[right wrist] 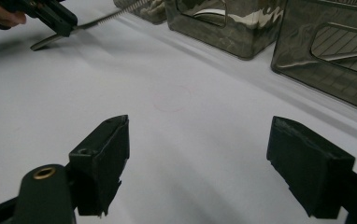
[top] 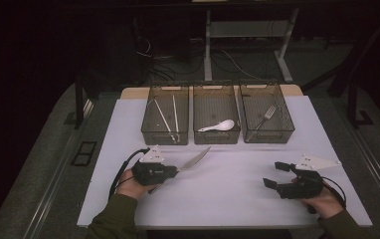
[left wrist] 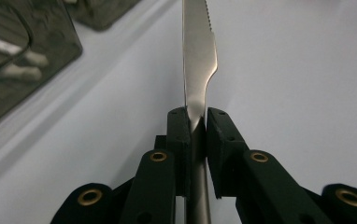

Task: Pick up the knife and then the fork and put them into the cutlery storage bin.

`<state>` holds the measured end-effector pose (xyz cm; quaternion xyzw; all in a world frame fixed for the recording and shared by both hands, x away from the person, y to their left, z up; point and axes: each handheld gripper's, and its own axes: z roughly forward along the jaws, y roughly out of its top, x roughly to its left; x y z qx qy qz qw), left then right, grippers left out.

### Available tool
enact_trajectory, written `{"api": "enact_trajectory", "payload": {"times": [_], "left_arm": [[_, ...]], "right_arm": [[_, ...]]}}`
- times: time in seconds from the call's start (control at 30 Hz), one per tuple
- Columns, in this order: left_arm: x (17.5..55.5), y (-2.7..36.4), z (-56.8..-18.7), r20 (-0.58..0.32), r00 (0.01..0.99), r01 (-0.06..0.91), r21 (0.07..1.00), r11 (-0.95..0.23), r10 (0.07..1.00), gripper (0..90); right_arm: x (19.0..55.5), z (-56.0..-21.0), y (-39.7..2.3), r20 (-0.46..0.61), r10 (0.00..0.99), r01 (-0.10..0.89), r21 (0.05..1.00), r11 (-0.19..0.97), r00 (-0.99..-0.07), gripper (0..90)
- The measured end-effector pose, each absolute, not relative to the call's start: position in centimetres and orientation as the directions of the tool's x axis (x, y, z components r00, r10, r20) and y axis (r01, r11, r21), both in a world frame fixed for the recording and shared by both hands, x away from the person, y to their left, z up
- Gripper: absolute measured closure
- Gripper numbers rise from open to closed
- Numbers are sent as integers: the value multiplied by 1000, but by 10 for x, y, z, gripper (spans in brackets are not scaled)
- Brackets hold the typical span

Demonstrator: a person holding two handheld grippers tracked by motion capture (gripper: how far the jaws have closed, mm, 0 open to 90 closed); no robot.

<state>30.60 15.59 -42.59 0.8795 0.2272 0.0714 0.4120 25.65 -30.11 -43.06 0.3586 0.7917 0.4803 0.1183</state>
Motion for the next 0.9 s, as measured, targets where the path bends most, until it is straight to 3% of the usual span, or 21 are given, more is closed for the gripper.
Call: {"api": "enact_trajectory", "payload": {"times": [0.47,0.67,0.9], "left_arm": [[297,137,-397,-89,904,280,862,-422,417,794],[297,115,-392,-93,905,278,867,-413,414,796],[301,77,-386,-80,895,281,866,-413,440,795]], "right_arm": [[256,-422,-294,160,658,431,860,273,-735,210],[264,-405,-285,236,626,454,865,213,-744,198],[278,-391,-268,258,590,449,870,203,-765,257]]}}
